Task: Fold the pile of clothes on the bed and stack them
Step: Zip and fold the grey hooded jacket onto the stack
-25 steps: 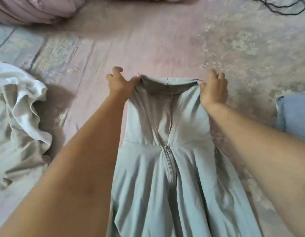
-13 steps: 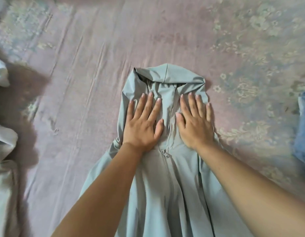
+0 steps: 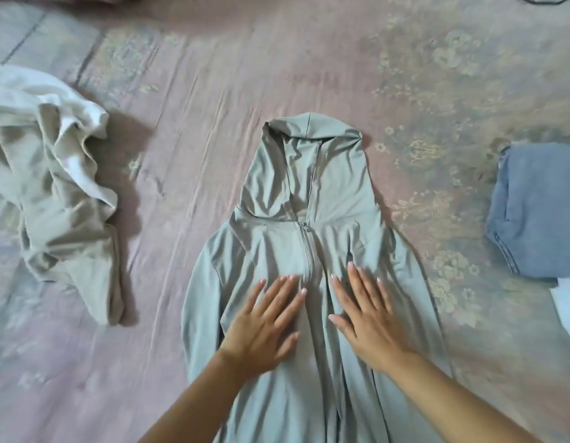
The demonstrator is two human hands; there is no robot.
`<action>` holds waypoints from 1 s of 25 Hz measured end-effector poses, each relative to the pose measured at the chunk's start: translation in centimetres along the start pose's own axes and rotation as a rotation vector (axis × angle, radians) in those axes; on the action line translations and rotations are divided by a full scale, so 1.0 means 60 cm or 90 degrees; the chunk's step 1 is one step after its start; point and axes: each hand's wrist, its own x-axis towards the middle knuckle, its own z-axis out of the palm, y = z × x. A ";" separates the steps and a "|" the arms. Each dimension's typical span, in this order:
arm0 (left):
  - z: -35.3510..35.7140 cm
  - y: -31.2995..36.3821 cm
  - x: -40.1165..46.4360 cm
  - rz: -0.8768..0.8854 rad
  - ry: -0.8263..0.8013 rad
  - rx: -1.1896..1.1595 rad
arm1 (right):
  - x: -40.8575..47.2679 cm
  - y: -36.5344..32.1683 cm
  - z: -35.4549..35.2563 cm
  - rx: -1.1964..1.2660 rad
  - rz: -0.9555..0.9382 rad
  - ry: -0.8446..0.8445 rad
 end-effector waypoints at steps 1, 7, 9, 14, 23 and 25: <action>0.011 0.044 -0.065 0.008 -0.029 -0.005 | -0.055 -0.017 0.018 0.006 0.014 -0.010; 0.058 0.181 -0.233 -0.149 -0.126 -0.007 | -0.269 -0.046 0.078 -0.058 0.036 -0.096; 0.056 0.205 -0.279 -0.141 -0.100 -0.027 | -0.337 -0.047 0.076 -0.065 -0.004 -0.111; 0.056 0.218 -0.393 -0.017 -0.134 -0.017 | -0.468 -0.035 0.078 -0.098 -0.114 -0.192; 0.000 0.166 -0.415 -0.009 0.013 -0.135 | -0.471 -0.016 0.032 -0.129 -0.129 -0.061; -0.005 0.155 -0.447 -0.052 0.001 -0.130 | -0.501 0.002 0.028 -0.154 -0.128 -0.069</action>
